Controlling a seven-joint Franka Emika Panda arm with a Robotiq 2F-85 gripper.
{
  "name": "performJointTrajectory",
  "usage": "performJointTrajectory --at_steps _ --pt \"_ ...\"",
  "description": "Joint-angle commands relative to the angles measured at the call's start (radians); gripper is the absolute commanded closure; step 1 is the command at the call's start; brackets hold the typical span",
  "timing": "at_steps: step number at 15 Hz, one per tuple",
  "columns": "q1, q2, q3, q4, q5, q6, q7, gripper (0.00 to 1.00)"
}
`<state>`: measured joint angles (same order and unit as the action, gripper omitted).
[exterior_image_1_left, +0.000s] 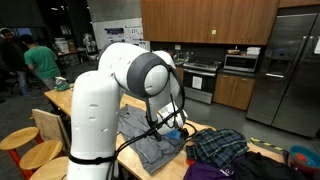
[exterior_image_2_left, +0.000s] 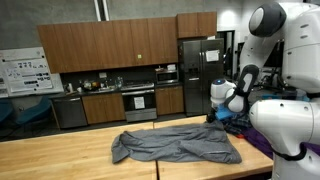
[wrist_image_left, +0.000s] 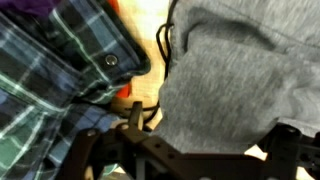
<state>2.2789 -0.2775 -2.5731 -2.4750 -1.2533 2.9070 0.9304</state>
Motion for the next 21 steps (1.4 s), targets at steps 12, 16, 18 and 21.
performJointTrajectory --at_steps 12,16,18,21 --pt "-0.52 -0.1 0.609 0.038 0.889 -0.032 -0.75 0.0" --pt "-0.536 -0.13 0.658 0.135 0.96 -0.263 -0.744 0.0" --pt "-0.512 -0.123 0.645 0.173 0.965 -0.35 -0.729 0.0" --pt "-0.46 -0.106 0.608 0.209 0.935 -0.443 -0.692 0.0"
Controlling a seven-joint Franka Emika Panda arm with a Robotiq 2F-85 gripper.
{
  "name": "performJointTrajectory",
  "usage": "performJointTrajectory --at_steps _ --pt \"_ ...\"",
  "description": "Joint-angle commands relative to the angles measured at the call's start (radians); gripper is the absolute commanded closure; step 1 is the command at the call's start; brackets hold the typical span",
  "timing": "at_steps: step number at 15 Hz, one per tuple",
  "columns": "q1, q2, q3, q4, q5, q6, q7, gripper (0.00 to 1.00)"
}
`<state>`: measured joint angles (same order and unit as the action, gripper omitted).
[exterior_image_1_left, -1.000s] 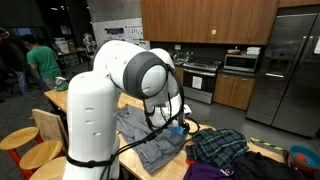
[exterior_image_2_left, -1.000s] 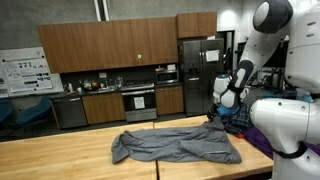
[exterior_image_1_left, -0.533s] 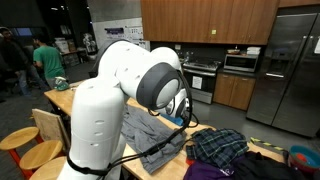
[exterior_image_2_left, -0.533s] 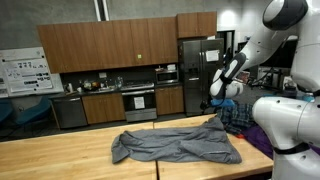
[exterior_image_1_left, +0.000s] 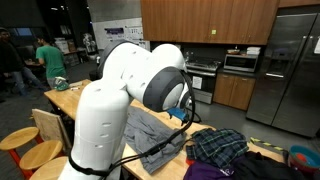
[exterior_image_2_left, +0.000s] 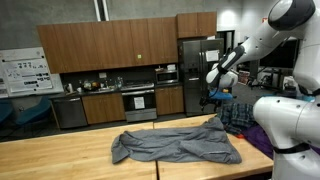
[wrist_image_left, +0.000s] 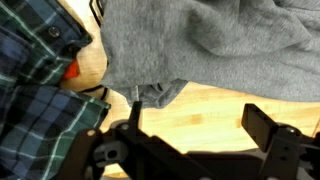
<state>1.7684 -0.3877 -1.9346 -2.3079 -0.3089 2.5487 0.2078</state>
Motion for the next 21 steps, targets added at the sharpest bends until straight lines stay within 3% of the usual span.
performJointTrajectory --at_steps 1,8,15,21 --pt "0.07 -0.003 -0.044 0.053 -0.027 -0.103 0.044 0.0" --pt "0.26 -0.134 -0.238 0.124 -0.192 -0.093 0.143 0.0" --pt "0.337 -0.253 -0.368 0.195 -0.224 -0.021 0.139 0.0" --pt "0.428 -0.291 -0.47 0.216 -0.302 0.129 0.135 0.0"
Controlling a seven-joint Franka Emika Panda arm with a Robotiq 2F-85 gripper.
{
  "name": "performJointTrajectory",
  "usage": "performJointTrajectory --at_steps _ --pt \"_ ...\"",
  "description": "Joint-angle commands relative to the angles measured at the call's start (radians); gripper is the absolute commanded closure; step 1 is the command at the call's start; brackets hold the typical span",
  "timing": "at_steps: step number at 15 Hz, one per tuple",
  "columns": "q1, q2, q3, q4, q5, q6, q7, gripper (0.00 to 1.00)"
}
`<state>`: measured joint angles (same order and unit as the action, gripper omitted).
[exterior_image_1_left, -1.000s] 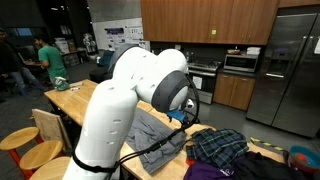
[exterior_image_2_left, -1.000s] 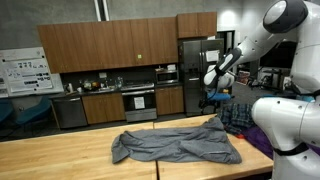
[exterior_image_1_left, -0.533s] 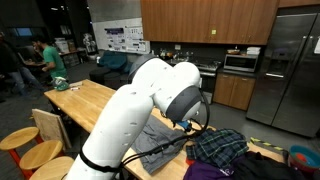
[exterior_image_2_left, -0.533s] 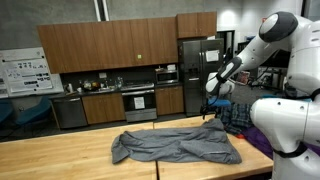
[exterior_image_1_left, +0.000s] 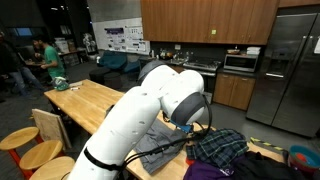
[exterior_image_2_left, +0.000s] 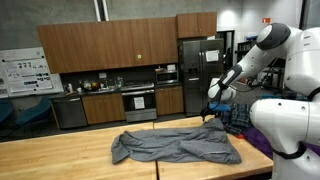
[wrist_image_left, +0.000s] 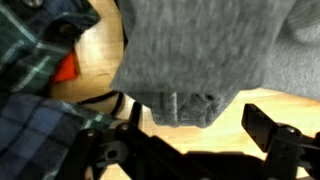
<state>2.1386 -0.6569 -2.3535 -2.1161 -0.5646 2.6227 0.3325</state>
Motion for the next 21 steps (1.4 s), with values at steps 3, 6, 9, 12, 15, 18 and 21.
performJointTrajectory --at_steps 3,6,9,12,15,18,21 --pt "0.112 -0.041 -0.096 0.038 -0.069 0.097 0.01 0.0" --pt "0.158 -0.054 -0.133 0.053 -0.071 0.118 0.008 0.0" --pt "0.193 -0.05 -0.169 0.057 -0.067 0.14 0.019 0.27" --pt "0.2 -0.028 -0.186 0.048 -0.054 0.161 0.024 0.48" --pt "0.181 -0.014 -0.175 0.046 0.003 0.128 0.045 0.73" --pt "0.176 0.003 -0.173 0.041 0.049 0.13 0.051 0.91" --pt "0.169 0.028 -0.168 0.031 0.092 0.138 0.046 0.99"
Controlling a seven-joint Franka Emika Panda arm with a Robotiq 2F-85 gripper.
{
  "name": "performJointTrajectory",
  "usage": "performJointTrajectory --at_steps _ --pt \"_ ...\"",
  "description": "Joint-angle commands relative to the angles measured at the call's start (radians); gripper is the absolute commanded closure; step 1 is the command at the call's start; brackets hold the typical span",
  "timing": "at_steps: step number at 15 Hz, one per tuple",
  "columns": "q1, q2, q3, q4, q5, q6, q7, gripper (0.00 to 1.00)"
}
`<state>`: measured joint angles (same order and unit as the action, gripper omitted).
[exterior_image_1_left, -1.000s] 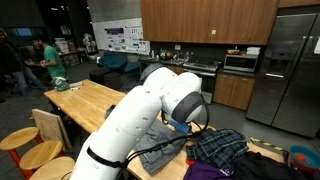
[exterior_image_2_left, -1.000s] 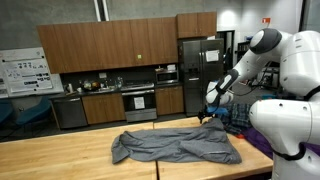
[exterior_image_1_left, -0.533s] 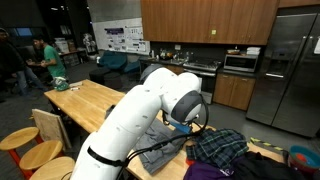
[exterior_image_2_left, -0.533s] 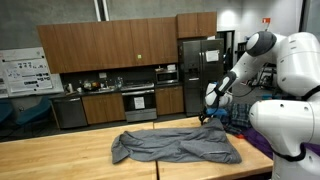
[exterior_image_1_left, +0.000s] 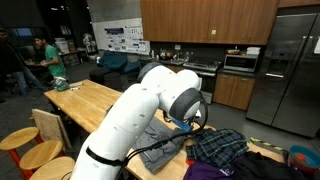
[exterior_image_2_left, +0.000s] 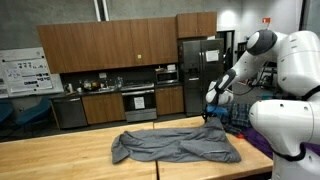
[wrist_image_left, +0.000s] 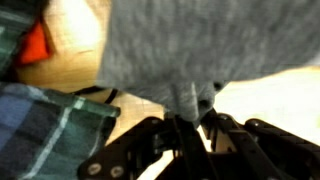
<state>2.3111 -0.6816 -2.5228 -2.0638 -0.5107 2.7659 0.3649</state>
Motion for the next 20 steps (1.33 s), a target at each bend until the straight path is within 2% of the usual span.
performJointTrajectory --at_steps 1,7,11,15,16,20 --pt "-0.005 0.064 0.003 -0.025 0.047 -0.002 0.015 0.96" --pt "-0.015 0.165 -0.001 -0.06 0.063 0.048 0.064 0.96" --pt "0.004 0.286 -0.056 -0.112 0.041 0.134 0.175 0.96" --pt "0.024 0.406 -0.126 -0.169 -0.042 0.194 0.339 0.96" --pt "-0.028 0.428 -0.088 -0.178 -0.103 0.181 0.399 0.96" --pt "-0.066 0.522 -0.088 -0.212 -0.25 0.153 0.607 0.96"
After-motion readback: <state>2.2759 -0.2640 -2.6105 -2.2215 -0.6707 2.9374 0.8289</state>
